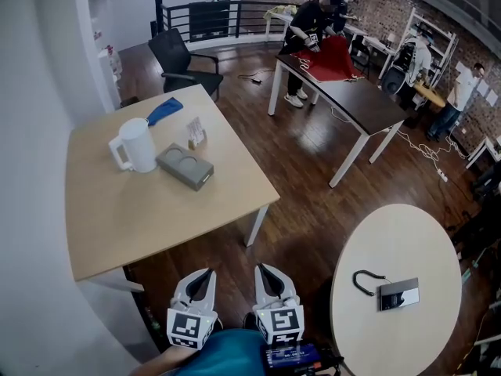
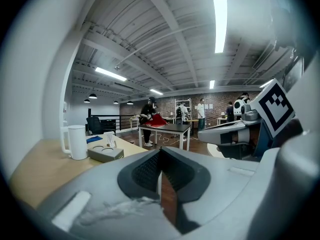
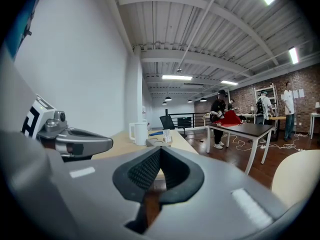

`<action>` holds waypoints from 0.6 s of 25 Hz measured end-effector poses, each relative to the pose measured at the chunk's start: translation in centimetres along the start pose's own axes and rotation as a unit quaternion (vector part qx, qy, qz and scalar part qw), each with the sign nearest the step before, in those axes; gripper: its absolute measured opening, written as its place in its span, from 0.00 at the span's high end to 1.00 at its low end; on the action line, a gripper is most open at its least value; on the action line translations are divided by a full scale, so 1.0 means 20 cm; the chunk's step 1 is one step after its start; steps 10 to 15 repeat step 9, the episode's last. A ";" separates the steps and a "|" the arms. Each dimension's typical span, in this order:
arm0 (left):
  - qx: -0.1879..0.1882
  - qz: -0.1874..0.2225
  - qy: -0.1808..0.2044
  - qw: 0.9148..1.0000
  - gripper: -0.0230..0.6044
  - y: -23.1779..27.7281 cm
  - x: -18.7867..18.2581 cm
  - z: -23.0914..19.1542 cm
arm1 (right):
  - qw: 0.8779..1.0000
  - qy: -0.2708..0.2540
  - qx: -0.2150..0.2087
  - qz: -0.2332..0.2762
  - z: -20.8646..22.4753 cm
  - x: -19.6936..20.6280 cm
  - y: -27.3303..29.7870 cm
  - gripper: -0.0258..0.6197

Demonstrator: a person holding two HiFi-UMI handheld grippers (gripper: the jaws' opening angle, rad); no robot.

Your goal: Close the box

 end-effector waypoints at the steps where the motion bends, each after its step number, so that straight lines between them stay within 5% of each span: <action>1: 0.000 0.000 0.000 1.000 0.98 0.00 0.00 0.00 | 1.000 0.000 0.000 0.000 0.00 0.00 0.00 0.98; 15: -0.003 -0.001 0.000 1.000 0.98 -0.01 0.01 -0.04 | 1.000 -0.002 0.000 -0.001 -0.02 0.00 0.02 0.98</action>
Point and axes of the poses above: the fingertips, and each gripper's own axes: y forward along the fingers, z to its right, x out of its underside, the point moved 1 cm from there along -y, backward along the fingers, and after that the axes turned 8 degrees about x, right-handed, at the moved point
